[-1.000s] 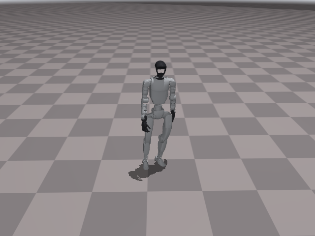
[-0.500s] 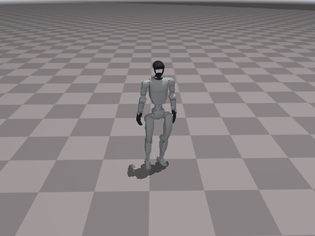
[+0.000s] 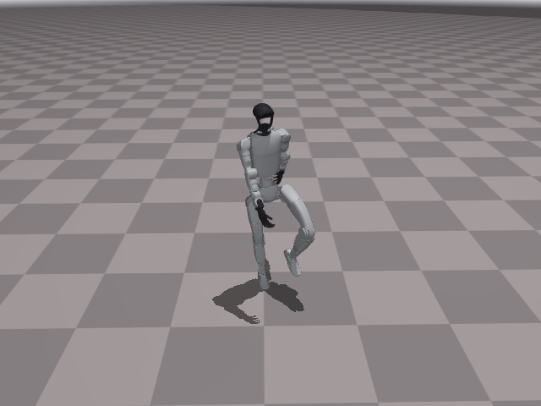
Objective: In place motions
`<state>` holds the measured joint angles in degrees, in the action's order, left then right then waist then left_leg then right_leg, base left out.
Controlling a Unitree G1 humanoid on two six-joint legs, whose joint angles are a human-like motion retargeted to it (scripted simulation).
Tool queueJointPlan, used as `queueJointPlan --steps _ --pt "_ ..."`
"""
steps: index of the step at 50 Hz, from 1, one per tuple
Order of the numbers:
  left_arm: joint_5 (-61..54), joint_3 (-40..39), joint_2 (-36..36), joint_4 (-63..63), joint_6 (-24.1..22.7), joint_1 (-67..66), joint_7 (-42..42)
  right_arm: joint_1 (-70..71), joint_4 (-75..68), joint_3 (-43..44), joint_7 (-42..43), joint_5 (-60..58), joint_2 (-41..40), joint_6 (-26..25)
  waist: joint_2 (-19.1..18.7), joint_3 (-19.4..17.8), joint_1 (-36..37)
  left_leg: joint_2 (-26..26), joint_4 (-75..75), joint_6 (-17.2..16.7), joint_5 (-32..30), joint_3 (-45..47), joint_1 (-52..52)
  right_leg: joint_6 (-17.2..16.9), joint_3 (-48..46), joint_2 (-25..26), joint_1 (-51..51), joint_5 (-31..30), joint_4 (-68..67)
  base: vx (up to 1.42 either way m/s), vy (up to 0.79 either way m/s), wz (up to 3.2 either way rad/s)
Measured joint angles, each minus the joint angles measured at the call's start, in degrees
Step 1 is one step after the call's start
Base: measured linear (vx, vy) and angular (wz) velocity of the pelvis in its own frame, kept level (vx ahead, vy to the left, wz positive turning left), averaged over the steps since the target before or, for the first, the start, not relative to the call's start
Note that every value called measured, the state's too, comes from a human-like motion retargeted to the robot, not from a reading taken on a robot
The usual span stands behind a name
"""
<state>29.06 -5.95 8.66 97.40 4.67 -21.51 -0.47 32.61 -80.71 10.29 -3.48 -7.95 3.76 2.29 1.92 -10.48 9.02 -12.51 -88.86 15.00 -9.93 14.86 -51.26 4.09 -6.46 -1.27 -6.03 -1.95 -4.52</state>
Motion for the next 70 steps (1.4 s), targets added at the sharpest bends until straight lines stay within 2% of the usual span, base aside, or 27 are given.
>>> queueJointPlan --steps 2,5,10,12,15,18,21,22,23,24,25,26,27,28,30,32,35,39,42,45,48,50,55,59,62,65,70 --pt "1.7 -0.5 -0.1 0.0 0.8 -1.6 -3.4 3.7 3.5 -0.5 0.0 0.2 0.5 1.1 0.6 -0.2 2.9 -0.3 -3.4 -0.1 -0.9 5.0 -6.2 0.0 1.6 -1.3 0.8 -0.5 -0.1 -0.02 0.14 -0.41" --pt "2.9 -1.1 -0.4 0.0 0.5 -2.3 -3.2 8.3 7.8 0.0 0.4 -2.4 1.9 3.2 1.6 -2.5 7.1 -0.5 -4.8 -0.3 -1.8 12.8 -10.7 -0.6 3.6 -3.9 0.5 -0.6 -1.0 -0.02 0.14 -0.33" --pt "1.0 -2.6 -0.7 -0.8 -0.6 -0.9 -2.1 11.8 8.4 -1.6 6.9 -7.3 2.9 4.1 2.4 -4.7 9.0 -1.2 -3.8 -1.8 -1.8 14.3 -8.0 -0.6 3.8 -5.2 -1.0 0.2 -2.2 0.0 0.0 0.06" --pt "0.8 -3.0 -0.7 -2.0 -1.3 -0.3 -3.4 11.3 7.4 -2.0 7.7 -7.4 2.7 4.3 2.7 -3.5 8.0 -0.6 -1.8 -1.1 -1.8 12.3 -4.9 -1.0 3.0 -5.4 -0.9 0.4 -2.2 0.05 0.02 0.5" --pt "0.2 -3.3 -0.6 -3.9 -2.5 0.0 -3.5 8.2 5.6 -1.7 6.9 -8.9 1.2 4.1 3.9 0.3 5.7 2.0 4.6 -0.2 -1.9 8.2 2.1 -1.5 1.3 -5.5 -0.2 0.8 -1.5 0.14 0.02 0.57" --pt "-0.8 -3.5 0.0 -5.8 -3.6 0.4 -2.5 3.4 1.8 -2.0 6.3 -9.5 -0.2 4.2 5.0 4.1 3.1 7.6 17.4 0.0 -3.4 3.5 12.8 -2.4 -0.1 -5.7 0.3 1.0 -0.7 0.17 0.04 0.45" --pt "-1.9 -4.4 0.2 -7.1 -4.2 1.8 -1.6 -1.4 -3.6 -2.8 5.9 -8.9 -0.8 3.4 5.3 7.5 0.0 14.6 37.6 0.0 -6.1 -1.5 26.0 -3.7 -1.7 -5.8 1.1 1.4 -0.3 0.14 0.11 0.51" --pt "-2.5 -4.7 0.2 -7.4 -4.4 2.3 -1.2 -2.9 -5.6 -2.9 5.8 -8.8 -0.9 3.0 5.0 8.5 -1.1 16.2 45.9 -1.2 -7.2 -3.3 30.9 -4.1 -2.2 -5.5 1.4 1.6 -0.2 0.16 0.13 0.48" --pt "-3.2 -5.1 0.2 -7.8 -4.6 2.9 -1.0 -4.4 -7.5 -3.1 5.7 -8.9 -1.0 2.7 4.2 9.4 -2.2 17.0 55.2 -4.7 -8.3 -5.6 36.2 -4.3 -2.5 -4.3 1.7 1.8 -0.2 0.19 0.12 0.41" --pt "-3.9 -5.4 0.4 -8.2 -4.8 3.5 -0.7 -5.9 -9.2 -3.1 5.8 -9.1 -1.2 2.4 3.1 10.3 -3.2 17.2 63.4 -8.0 -4.1 -6.8 41.0 -4.3 -2.9 -2.7 2.0 2.1 -0.2 0.22 0.11 0.38" --pt "-4.5 -5.7 0.5 -8.6 -5.0 3.9 -0.5 -7.4 -10.8 -3.1 6.0 -9.3 -1.4 2.0 1.9 11.3 -4.4 17.2 71.2 -11.1 2.8 -7.5 45.6 -4.3 -3.2 -0.8 2.3 2.3 -0.2 0.18 0.1 0.58" --pt "-5.1 -6.0 0.4 -8.9 -4.9 4.7 -0.6 -8.7 -12.5 -3.2 6.4 -9.6 -1.3 1.7 0.8 11.6 -6.0 14.6 76.9 -11.0 5.2 -0.4 49.1 -4.4 -4.0 0.6 2.1 2.5 0.0 0.14 0.11 0.78" --pt "-5.5 -6.3 0.3 -9.3 -4.8 5.5 -0.7 -9.9 -14.1 -3.4 6.6 -9.9 -1.2 1.4 -0.3 11.9 -7.8 13.1 81.8 -11.6 5.7 3.0 51.4 -4.6 -4.9 1.7 2.0 2.8 0.3 0.12 0.17 1.03" --pt "-5.6 -6.7 0.1 -9.7 -4.7 6.3 -1.0 -11.0 -15.4 -3.7 6.7 -9.9 -1.0 1.0 -1.1 12.3 -9.7 13.8 85.3 -13.2 2.6 -1.0 51.4 -4.9 -6.1 2.3 2.2 3.0 0.4 0.08 0.2 1.17" --pt "-5.6 -7.3 0.0 -10.4 -4.9 8.8 -2.0 -12.6 -16.7 -4.5 6.2 -9.6 -0.7 0.4 -1.4 12.8 -13.9 14.2 88.0 -15.6 0.5 -5.8 50.2 -5.6 -8.8 1.8 3.4 3.2 0.6 -0.08 0.18 1.16" --pt "-5.2 -6.2 0.7 -11.3 -5.7 11.4 -2.8 -14.0 -16.3 -4.0 5.5 -10.0 -0.3 0.7 -1.4 12.0 -14.0 13.5 89.0 -16.1 -0.2 -2.8 49.2 -6.5 -9.3 1.1 4.6 2.9 0.5 -0.18 0.15 0.42" --pt "-4.4 -1.9 2.5 -12.5 -6.4 14.4 -3.7 -16.4 -13.5 -2.2 3.7 -12.3 1.2 1.5 -1.2 9.5 -12.1 15.5 87.6 -13.2 0.4 -6.0 48.8 -7.0 -9.8 0.0 4.0 2.1 0.8 0.04 0.18 -0.09" --pt "-3.5 1.9 4.9 -11.0 -5.6 18.7 -2.9 -19.9 -8.2 -1.1 2.2 -14.8 1.8 1.7 -0.3 6.9 -9.0 16.4 85.8 -11.2 1.4 -4.5 48.8 -7.9 -8.0 -1.6 4.0 1.2 -0.2 0.03 0.24 -0.54" --pt "-5.4 3.9 5.5 -7.6 -5.4 21.2 0.6 -22.0 -7.1 -0.7 2.6 -15.5 2.9 2.5 -0.5 5.4 -9.3 16.6 85.3 -10.0 2.2 -4.6 49.9 -9.0 -7.7 -2.5 3.9 1.4 -2.9 0.0 0.21 -0.22" --pt "-12.5 7.6 5.0 -4.4 -8.3 23.9 5.8 -25.1 -6.5 0.4 3.2 -18.3 3.9 2.3 -2.0 4.1 -11.5 15.8 84.5 -8.8 2.7 -6.6 50.9 -9.0 -7.3 -2.2 4.9 0.2 -9.4 0.06 0.24 -0.05" --pt "-15.0 7.7 2.5 -5.4 -8.2 27.7 4.6 -28.2 -8.0 1.7 5.4 -21.7 4.9 1.9 -5.3 1.3 -11.0 11.9 84.2 -8.4 3.4 -4.7 52.6 -8.8 -5.2 -2.4 11.8 -7.6 -25.6 -0.02 0.26 -0.66" --pt "-15.5 6.7 0.8 -7.1 -8.7 31.1 1.8 -30.6 -10.0 1.8 7.6 -23.2 5.8 1.0 -7.4 -0.4 -12.3 9.5 83.8 -8.3 3.6 -4.0 53.1 -7.4 -3.5 -1.8 18.9 -11.0 -38.9 -0.07 0.28 -0.46" --pt "-16.2 2.9 -0.6 -13.7 -9.3 44.2 -2.6 -36.7 -16.1 3.3 6.1 -27.4 8.0 -3.4 -9.1 -5.3 -19.8 7.8 82.0 -7.2 4.1 -4.9 52.8 -5.1 -6.5 -7.8 39.6 -5.5 -71.6 -0.11 0.21 0.32" --pt "-19.8 2.6 0.6 -20.9 -11.4 53.0 -5.9 -44.3 -16.7 5.5 -2.4 -30.3 8.9 -10.1 -10.2 -9.6 -26.6 5.8 80.4 -6.7 4.2 -8.7 53.5 -5.9 -6.9 -4.2 54.4 -3.6 -84.2 0.01 0.06 0.7" --pt "-22.7 3.0 2.0 -26.9 -13.0 57.4 -6.3 -48.7 -16.7 7.6 -6.7 -29.6 9.3 -14.1 -10.4 -12.0 -30.2 4.4 79.3 -6.8 4.8 -10.2 54.3 -4.5 -9.4 -3.8 61.7 -2.4 -87.0 0.05 0.03 0.44" --pt "-24.3 3.6 3.4 -30.6 -14.9 60.1 -4.2 -51.2 -16.7 10.0 -7.2 -26.6 9.2 -15.9 -10.5 -13.3 -32.3 3.2 77.9 -6.8 5.8 -10.9 54.6 -2.9 -11.4 -4.2 63.9 -1.9 -85.4 0.03 0.02 0.16" --pt "-24.8 4.3 3.5 -31.6 -15.3 60.1 -2.0 -49.8 -16.7 12.6 -5.6 -20.2 8.1 -14.5 -10.3 -11.6 -32.0 2.9 77.6 -6.8 6.8 -9.2 54.2 -3.4 -10.2 -3.6 58.7 -3.6 -77.8 0.02 0.0 -0.26"
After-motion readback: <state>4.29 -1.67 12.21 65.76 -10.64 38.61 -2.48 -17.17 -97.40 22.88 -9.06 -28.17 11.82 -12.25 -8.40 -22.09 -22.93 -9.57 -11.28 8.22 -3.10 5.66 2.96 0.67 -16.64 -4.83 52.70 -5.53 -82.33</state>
